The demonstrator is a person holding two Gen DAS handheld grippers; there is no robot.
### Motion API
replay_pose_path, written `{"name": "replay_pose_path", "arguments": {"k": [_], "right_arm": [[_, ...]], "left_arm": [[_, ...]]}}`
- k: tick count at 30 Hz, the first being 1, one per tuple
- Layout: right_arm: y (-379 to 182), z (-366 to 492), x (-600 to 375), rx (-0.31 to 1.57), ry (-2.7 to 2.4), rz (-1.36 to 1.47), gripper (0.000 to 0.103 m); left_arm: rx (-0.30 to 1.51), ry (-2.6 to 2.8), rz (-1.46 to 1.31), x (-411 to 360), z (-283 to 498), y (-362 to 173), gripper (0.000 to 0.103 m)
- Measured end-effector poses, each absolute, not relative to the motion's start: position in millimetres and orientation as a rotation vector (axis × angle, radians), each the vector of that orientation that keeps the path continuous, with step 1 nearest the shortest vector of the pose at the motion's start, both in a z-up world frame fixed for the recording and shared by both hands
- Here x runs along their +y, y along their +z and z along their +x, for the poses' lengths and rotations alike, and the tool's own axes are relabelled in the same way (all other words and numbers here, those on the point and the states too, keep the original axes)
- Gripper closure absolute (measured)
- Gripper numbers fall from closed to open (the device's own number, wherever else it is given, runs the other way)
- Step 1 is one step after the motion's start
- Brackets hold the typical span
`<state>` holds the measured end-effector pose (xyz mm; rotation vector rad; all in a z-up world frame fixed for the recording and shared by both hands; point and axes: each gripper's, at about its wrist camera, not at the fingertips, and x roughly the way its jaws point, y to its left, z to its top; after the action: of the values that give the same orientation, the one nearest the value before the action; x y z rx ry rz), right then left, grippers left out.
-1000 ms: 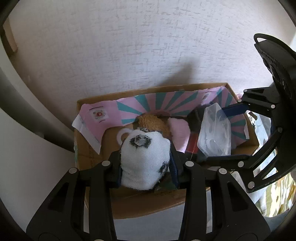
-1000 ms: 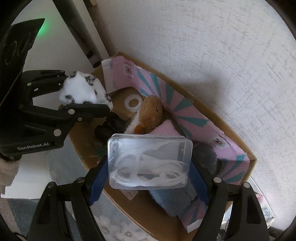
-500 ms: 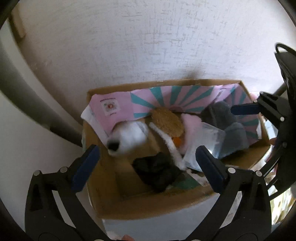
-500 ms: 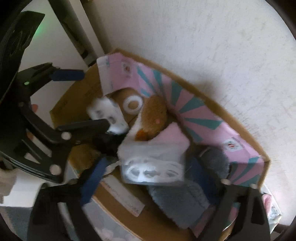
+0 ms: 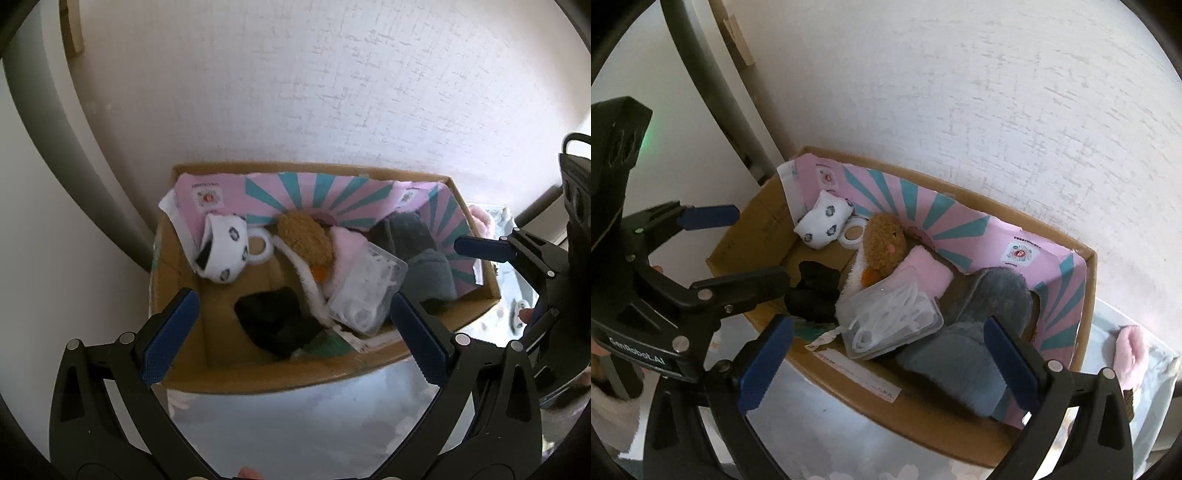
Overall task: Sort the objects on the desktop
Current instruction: 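Move the left tool to the pink slipper while the right tool approaches the other panda sock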
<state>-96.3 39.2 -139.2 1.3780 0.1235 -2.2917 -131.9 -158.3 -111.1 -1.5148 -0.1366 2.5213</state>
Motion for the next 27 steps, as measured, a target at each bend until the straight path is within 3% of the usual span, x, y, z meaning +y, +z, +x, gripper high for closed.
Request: {"name": "replay_pose_path", "arguments": {"k": [8,17,27], "right_arm": [[-108.8,-94.2,59.0,0.122,-2.332,1.303,0.0],[-82.3,-80.8,90.6,0.234,-2.444,1.356,0.0],[-61.3,-54.7,139.3,0.23,-2.572,1.338,0.0]], "left_arm": [[-0.173,2.459,-1.484,-142.9,-129.1,-90.9,0.0],[-0.021,2.521,-1.43,-109.6,-117.9,-62.5,0.0],[-0.034,2.499,-1.361,-69.4,-117.9,-43.5,0.0]]}}
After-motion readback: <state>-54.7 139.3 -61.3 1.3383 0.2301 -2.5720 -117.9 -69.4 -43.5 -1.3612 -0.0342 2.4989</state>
